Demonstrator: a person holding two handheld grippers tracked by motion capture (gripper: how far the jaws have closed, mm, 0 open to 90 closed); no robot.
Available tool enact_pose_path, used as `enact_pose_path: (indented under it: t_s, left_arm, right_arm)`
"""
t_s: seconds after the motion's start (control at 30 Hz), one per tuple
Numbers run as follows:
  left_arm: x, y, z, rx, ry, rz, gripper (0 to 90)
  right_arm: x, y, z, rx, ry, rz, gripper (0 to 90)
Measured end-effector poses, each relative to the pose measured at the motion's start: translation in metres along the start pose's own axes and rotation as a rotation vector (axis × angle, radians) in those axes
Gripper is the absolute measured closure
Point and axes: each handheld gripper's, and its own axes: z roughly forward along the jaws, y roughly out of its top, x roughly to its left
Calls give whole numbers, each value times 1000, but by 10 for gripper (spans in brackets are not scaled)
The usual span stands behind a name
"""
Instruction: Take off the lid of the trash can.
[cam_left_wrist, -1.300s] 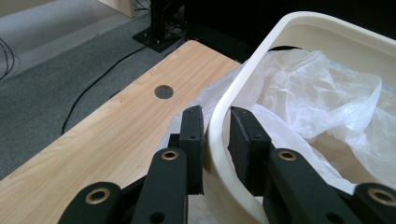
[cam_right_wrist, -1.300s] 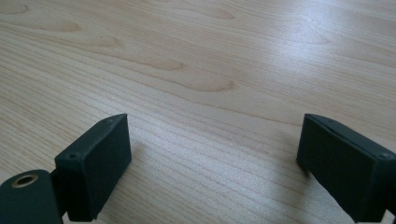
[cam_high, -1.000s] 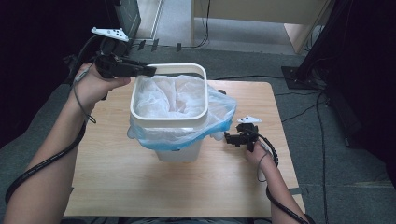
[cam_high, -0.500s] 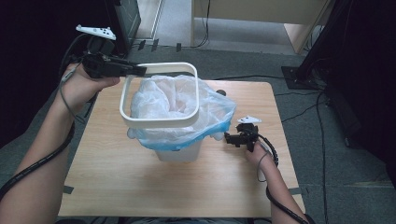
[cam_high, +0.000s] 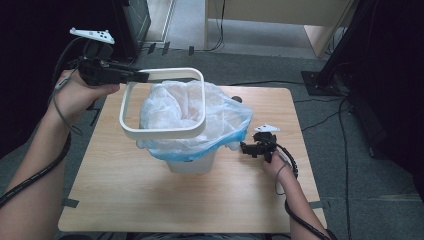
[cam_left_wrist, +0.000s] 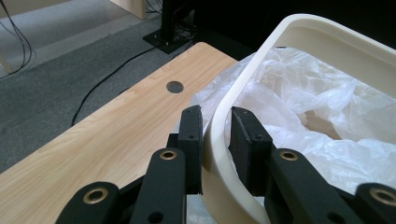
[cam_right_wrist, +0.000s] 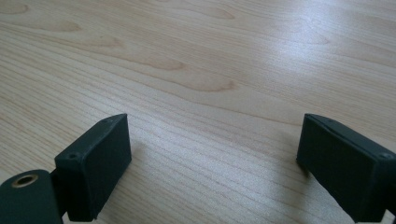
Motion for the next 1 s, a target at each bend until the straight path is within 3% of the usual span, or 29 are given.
enact_pose_path:
  t_s: [1.0]
  left_arm:
    - [11,-28,-43,-20,31,-44,740]
  right_arm:
    - [0,0,0,0,-1,0,100]
